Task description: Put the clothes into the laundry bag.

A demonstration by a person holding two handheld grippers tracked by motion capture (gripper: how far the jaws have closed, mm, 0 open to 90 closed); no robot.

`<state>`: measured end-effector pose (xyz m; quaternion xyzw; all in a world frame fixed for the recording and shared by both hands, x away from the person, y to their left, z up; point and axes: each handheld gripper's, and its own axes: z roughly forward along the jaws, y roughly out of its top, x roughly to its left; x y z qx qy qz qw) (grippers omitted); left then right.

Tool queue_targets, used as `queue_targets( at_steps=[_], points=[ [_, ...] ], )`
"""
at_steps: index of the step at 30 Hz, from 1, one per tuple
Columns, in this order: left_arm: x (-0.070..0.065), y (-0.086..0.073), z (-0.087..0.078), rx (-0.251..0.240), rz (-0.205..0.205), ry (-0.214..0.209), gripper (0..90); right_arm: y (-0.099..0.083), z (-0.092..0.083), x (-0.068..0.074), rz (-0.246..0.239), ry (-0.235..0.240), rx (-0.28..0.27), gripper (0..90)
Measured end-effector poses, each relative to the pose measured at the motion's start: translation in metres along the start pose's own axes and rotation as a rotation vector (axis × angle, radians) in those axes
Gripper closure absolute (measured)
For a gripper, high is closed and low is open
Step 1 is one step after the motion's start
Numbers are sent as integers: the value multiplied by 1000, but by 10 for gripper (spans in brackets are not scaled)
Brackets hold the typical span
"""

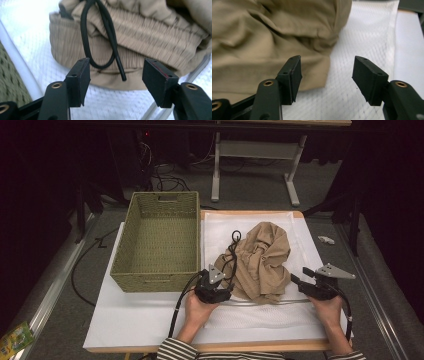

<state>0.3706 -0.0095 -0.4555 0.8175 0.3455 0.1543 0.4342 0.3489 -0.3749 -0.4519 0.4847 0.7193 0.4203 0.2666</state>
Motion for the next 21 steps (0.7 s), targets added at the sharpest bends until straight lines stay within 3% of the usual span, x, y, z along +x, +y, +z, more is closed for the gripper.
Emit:
queue_targets(
  at_steps=[4, 11, 17, 21],
  points=[
    [-1, -9, 1, 2, -10, -1, 399, 15, -4, 13, -19, 69, -12, 334],
    [-2, -20, 3, 17, 9, 18, 390, 42, 9, 47, -111, 193, -15, 289],
    [-6, -25, 7, 20, 14, 8, 384, 56, 39, 70, -174, 233, 72, 228],
    [-10, -25, 11, 43, 45, 15, 376, 56, 59, 83, -200, 229, 126, 196]
  ],
)
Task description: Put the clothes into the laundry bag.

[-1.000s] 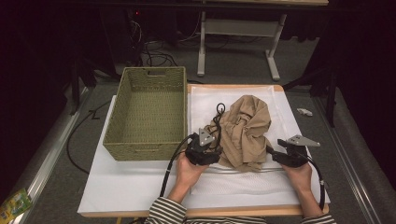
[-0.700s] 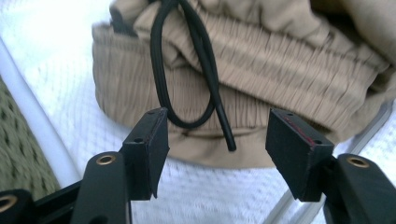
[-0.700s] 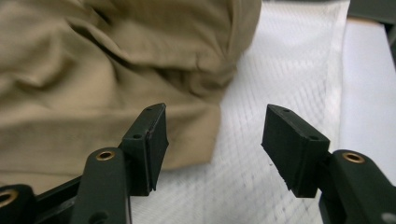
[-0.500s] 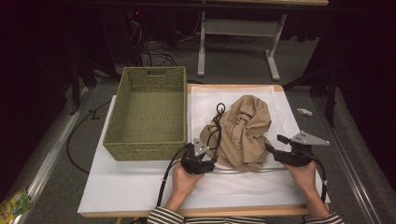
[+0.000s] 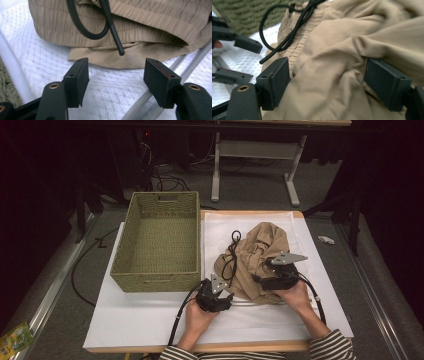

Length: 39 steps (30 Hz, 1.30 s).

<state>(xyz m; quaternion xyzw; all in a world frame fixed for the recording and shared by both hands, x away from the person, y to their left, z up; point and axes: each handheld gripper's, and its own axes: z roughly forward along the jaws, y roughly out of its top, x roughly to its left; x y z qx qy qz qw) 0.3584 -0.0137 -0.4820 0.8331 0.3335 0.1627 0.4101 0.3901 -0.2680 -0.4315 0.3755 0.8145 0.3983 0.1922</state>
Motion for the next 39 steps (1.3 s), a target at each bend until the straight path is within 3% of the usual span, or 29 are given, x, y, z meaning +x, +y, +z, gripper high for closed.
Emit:
queue_targets(
  at_steps=[4, 10, 15, 18, 20, 22, 24, 30, 39],
  points=[
    [-1, 0, 1, 10, 11, 1, 379, 3, 23, 9, -48, -18, 71, 164],
    [-5, 1, 4, 38, 41, 12, 376, 0, 42, 11, -58, -3, 123, 148],
    [-5, 1, 4, 35, 43, 11, 373, -5, 52, 8, -53, 16, 167, 237],
    [-5, 1, 4, 39, 43, 8, 372, -5, 51, 10, -78, 37, 177, 368],
    [-5, 1, 4, 39, 44, 7, 371, -4, 49, 10, -92, 47, 173, 501],
    [-5, 1, 4, 41, 44, 7, 370, -5, 47, 9, -125, 39, 171, 632],
    [-4, 1, 4, 43, 40, 7, 362, -5, 44, 8, -139, 29, 161, 706],
    [-4, 2, 4, 45, 43, 1, 349, -3, 34, 3, -154, -18, 139, 766],
    [-11, 3, 6, 46, 73, -32, 322, -7, 17, -18, -89, -90, 121, 768]
  ],
)
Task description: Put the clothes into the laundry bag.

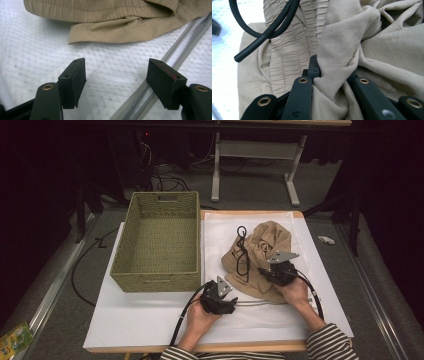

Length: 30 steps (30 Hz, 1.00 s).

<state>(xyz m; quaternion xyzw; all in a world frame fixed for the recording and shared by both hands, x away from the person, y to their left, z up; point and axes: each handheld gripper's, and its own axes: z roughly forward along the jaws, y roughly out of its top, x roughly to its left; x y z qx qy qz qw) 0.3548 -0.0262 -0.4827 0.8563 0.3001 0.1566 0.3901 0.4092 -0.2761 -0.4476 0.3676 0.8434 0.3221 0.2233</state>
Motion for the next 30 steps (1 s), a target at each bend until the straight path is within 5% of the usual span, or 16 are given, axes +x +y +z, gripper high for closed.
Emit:
queue_targets(
  at_steps=[8, 12, 18, 21, 26, 30],
  points=[
    [-4, 4, 4, 0, 27, 2, 316, -5, -8, -11, 35, -32, -9, 768],
    [-7, 4, 5, 2, 24, -40, 298, -8, -12, -16, 53, -33, -5, 768],
    [-8, 8, 9, 13, 11, 2, 313, -10, -14, -17, 53, -25, 1, 756],
    [-6, 11, 10, 21, 11, 28, 366, -11, -12, -17, 57, 1, -7, 646],
    [-2, 19, 16, 40, 9, 25, 478, -8, -9, -5, 19, 26, 3, 277],
    [-1, 21, 19, 38, 7, 0, 568, -7, 5, 9, -44, 10, 74, 222]
  ],
)
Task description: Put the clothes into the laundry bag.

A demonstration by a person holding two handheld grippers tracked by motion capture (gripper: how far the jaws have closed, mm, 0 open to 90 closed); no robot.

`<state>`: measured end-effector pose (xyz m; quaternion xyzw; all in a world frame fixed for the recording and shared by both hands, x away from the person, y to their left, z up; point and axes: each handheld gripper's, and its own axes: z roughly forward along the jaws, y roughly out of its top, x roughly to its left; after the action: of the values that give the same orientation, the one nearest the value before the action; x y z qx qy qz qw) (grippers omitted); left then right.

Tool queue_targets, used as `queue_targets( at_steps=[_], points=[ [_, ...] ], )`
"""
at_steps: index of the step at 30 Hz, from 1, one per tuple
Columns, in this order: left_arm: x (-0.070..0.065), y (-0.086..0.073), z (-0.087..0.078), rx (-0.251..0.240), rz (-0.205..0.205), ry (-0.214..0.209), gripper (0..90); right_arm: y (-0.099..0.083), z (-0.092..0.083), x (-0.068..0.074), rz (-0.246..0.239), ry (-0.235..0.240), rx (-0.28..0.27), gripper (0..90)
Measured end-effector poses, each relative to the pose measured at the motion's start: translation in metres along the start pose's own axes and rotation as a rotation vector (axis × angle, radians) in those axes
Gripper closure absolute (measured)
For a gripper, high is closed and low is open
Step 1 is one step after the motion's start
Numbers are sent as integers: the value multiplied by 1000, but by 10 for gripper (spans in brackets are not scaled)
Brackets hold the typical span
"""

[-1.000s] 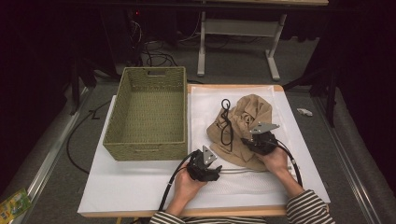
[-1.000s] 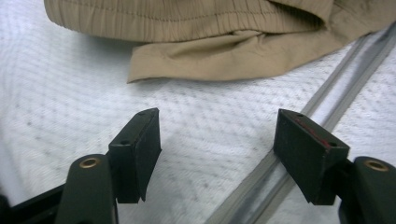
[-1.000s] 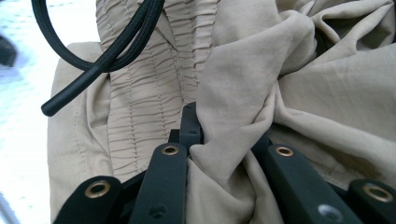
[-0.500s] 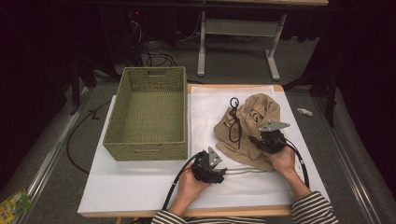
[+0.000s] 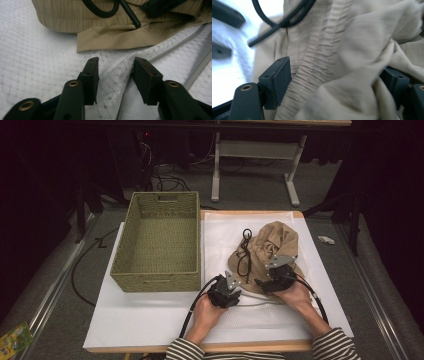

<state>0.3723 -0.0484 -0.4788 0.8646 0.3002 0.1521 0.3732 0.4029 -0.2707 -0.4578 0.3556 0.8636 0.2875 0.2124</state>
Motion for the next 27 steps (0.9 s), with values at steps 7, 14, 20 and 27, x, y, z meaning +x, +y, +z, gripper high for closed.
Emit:
queue_targets(
  at_steps=[7, 14, 20, 27],
  points=[
    [3, 6, 4, 15, 10, -24, 680, -1, 6, -2, -13, -8, 28, 484],
    [6, 8, 6, 16, 13, -22, 815, -4, -2, -10, -4, 17, -5, 739],
    [10, 10, 7, 22, -8, -25, 880, -5, -17, -12, 4, 14, -47, 753],
    [18, 18, 12, 49, -60, -41, 886, -15, -49, -20, 50, 45, -128, 752]
  ],
)
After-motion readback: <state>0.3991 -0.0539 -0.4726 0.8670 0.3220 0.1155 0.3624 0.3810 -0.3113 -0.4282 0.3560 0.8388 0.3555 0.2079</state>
